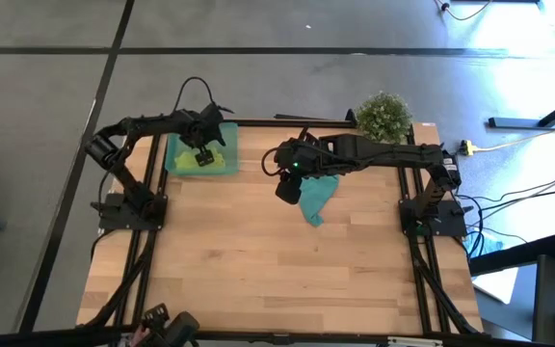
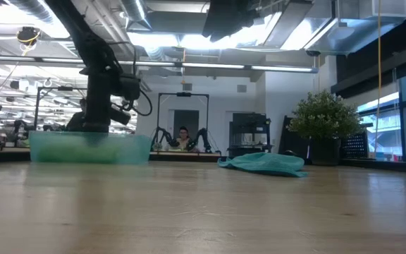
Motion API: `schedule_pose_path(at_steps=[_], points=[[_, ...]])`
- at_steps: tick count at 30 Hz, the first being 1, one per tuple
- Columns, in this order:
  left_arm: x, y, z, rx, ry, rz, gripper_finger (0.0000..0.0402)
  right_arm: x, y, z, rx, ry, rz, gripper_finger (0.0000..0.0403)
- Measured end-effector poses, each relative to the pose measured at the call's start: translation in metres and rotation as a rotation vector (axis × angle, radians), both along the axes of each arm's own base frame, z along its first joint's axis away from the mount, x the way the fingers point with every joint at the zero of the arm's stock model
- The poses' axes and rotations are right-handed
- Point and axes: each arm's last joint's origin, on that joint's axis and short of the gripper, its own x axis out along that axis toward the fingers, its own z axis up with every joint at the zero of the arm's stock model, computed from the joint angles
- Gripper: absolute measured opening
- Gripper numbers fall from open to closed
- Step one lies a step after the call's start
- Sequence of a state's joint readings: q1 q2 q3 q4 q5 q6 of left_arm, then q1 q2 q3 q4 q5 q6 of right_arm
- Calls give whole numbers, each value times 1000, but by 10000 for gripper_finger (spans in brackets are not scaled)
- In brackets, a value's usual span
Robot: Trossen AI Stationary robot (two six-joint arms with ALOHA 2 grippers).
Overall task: Roll microfiber towels into tight, uniform cylinder then place into a basket
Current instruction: Roll the blue microfiber cloth
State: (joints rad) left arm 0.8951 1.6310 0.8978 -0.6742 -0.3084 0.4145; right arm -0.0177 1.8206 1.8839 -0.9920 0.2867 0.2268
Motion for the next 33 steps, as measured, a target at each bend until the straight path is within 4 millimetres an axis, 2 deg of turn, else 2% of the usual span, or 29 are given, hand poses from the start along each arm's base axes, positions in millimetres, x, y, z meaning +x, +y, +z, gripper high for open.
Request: schedule_pose_path(at_steps=[5,10,13,16,21,30,33], points=[[-3,-3,20,69,-49,18,344,0,0,0,0,0,0,172],[-12,-12,51,178,-98,32,344,0,0,0,0,0,0,172],[-16,-25,71,224,-170,73,344,0,0,0,0,0,0,172],[-16,-43,89,205,-338,99,344,0,0,0,0,0,0,172],[-4,-77,110,86,-567,-91,344,0,0,0,0,-1,0,172],[26,-130,117,14,-626,-383,344,0,0,0,1,-1,0,172],[36,-144,118,-10,-665,-415,344,0,0,0,1,-1,0,172]])
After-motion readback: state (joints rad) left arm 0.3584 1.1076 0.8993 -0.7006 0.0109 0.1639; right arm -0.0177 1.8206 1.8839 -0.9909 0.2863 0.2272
